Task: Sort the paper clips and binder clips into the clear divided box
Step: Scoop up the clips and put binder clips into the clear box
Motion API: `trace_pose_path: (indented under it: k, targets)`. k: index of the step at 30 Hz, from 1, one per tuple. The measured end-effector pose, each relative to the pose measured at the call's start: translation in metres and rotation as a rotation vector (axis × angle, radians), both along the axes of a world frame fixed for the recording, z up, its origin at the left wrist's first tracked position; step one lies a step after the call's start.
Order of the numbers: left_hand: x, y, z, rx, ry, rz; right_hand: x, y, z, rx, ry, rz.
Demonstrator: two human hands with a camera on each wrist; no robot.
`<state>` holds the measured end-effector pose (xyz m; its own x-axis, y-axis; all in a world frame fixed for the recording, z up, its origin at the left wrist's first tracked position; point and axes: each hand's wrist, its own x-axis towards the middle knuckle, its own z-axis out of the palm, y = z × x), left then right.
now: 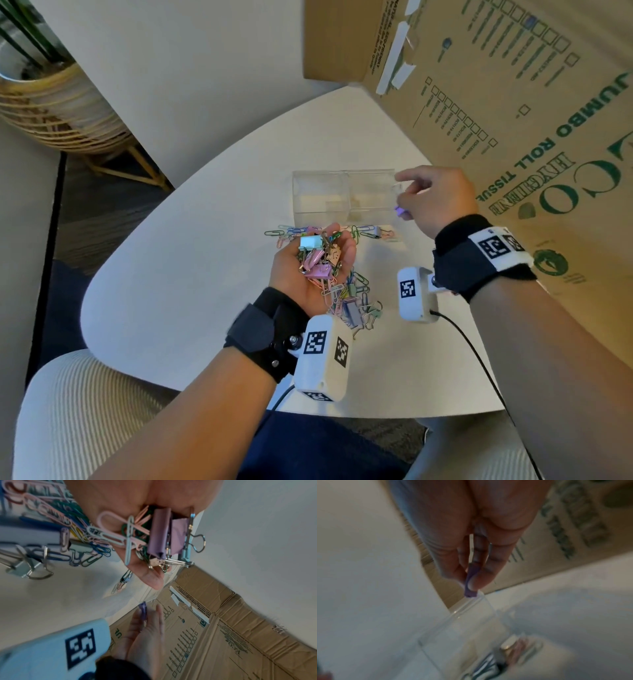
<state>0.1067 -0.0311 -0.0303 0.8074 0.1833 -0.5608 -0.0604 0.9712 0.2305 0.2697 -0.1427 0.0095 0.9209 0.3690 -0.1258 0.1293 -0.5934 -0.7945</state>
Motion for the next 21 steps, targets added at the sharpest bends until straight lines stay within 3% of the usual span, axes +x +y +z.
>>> trace_pose_path:
  k: [4, 9, 11, 15, 21]
  targets:
    - [0.002, -0.001, -0.002, -0.051, -0.010, 0.015, -0.008, -0.010, -0.007, 0.295, 0.205, -0.132]
    - [0.007, -0.001, 0.000, -0.057, 0.013, 0.011, -0.001, 0.001, 0.008, 0.187, 0.098, -0.061]
    - [0.007, -0.002, 0.002, -0.051, 0.012, 0.011, 0.000, 0.008, 0.020, 0.025, -0.013, 0.083]
    - [0.008, -0.005, 0.002, -0.070, -0.004, 0.016, 0.003, 0.018, 0.024, -0.574, -0.236, 0.435]
    - [0.006, -0.009, 0.004, -0.046, 0.002, -0.021, 0.014, 0.026, 0.019, -0.759, -0.268, 0.607]
